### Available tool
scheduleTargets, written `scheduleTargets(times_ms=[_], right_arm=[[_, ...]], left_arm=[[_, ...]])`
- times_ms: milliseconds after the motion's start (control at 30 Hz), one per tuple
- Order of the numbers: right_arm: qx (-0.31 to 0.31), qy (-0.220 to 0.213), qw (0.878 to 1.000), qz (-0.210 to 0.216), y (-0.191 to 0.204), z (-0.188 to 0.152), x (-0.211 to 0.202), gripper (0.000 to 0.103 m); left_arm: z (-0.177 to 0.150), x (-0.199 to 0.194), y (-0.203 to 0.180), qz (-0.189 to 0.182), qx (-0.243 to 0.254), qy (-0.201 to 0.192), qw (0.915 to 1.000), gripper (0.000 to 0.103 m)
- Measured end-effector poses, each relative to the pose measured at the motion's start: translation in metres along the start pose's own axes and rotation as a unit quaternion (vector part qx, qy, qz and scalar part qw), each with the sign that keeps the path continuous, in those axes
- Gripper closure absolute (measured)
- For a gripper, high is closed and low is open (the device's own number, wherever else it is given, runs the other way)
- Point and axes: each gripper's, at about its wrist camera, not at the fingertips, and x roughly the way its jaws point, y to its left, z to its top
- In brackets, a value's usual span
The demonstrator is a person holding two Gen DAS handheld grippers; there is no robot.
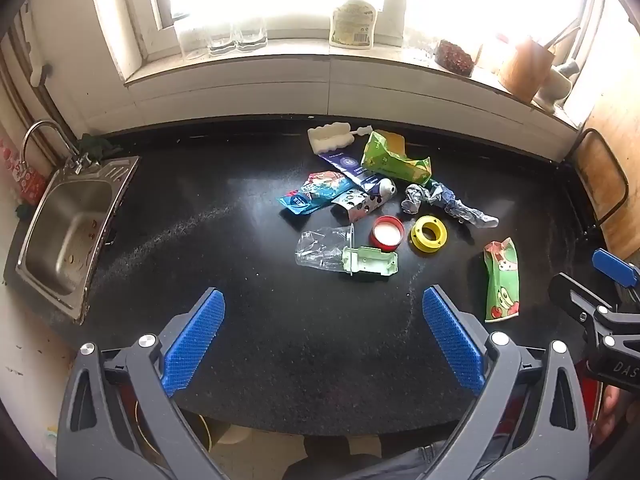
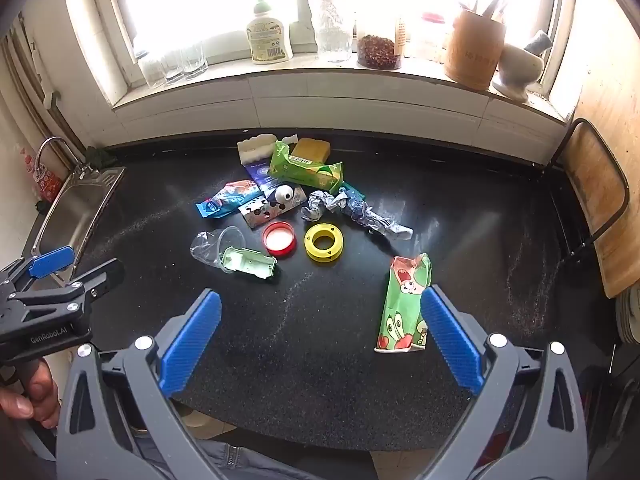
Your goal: Collect trash
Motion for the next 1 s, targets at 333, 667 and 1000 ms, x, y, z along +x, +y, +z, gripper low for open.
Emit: scheduleTargets(times_ms=[333, 667, 1000], right_arm=[[-0.005, -0.001, 1.000, -0.003, -0.0026, 0.0046, 0.0030, 0.006], [-0.005, -0.003, 1.000, 0.002, -0.0007, 0.0040, 0.0017, 0.006], [-0.011, -0.002, 1.000, 0.005, 0.0001, 0.0047, -0.0014, 0.006]], left_arm=[[0.0043, 0.0021, -0.0043, 0.007, 0.011, 0.001, 0.9999, 0.006], [0.0029, 0.0012, -0.0055, 0.008, 0.012, 0.000, 0.9999, 0.006], [0.0018, -0.0005, -0.0080, 0.010, 0.013, 0.000, 0.9999, 0.006]])
